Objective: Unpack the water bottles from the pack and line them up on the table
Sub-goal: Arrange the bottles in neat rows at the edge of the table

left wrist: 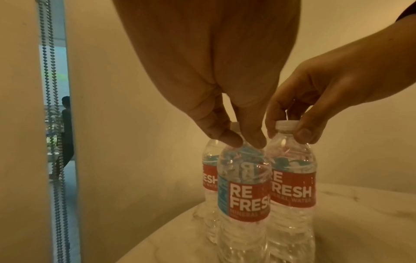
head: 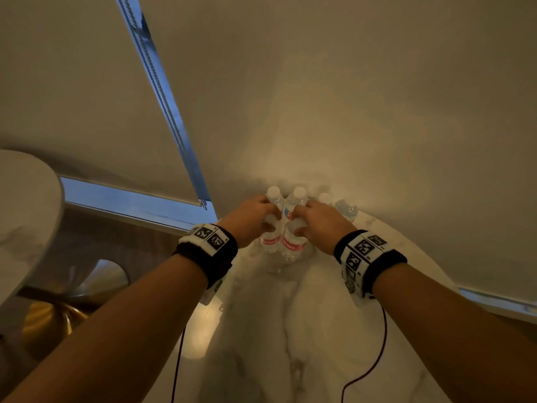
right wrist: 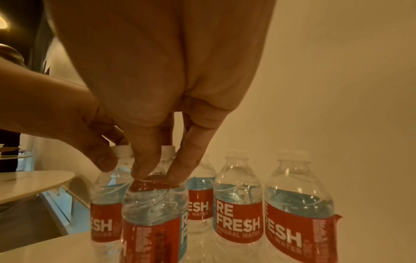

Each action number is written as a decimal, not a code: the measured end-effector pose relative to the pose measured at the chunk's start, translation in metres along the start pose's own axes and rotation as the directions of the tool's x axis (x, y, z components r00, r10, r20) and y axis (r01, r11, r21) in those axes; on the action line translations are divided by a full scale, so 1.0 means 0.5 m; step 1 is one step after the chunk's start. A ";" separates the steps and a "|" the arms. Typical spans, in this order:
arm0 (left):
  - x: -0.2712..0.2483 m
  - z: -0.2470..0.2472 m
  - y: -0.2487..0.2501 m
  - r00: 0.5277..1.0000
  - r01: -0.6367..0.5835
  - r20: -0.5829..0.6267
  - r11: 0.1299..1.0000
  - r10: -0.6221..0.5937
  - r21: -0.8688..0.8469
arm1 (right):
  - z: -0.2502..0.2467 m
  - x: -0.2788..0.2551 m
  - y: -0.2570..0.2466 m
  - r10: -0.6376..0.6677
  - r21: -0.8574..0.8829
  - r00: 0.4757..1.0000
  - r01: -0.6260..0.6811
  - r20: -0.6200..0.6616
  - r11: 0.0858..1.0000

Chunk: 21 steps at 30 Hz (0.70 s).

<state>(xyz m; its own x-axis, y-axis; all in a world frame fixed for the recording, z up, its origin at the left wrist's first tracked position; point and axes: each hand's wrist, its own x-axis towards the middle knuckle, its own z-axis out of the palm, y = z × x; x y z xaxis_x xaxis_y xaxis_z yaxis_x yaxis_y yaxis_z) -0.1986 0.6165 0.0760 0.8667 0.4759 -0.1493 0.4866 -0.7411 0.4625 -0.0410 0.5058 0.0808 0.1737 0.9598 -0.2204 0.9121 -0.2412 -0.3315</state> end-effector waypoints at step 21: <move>-0.224 0.025 0.088 0.980 0.020 -0.195 0.990 -0.047 -0.142 | -0.052 -0.288 -0.036 -0.022 0.086 0.999 0.025 -0.043 0.996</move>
<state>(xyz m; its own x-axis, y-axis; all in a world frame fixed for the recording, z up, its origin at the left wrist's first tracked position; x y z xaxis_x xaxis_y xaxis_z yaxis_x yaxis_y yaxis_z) -0.2731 0.5246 0.1024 0.8047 0.5937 0.0024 0.4831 -0.6572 0.5786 -0.0730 0.3755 0.1423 0.1695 0.9701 -0.1738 0.8809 -0.2282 -0.4146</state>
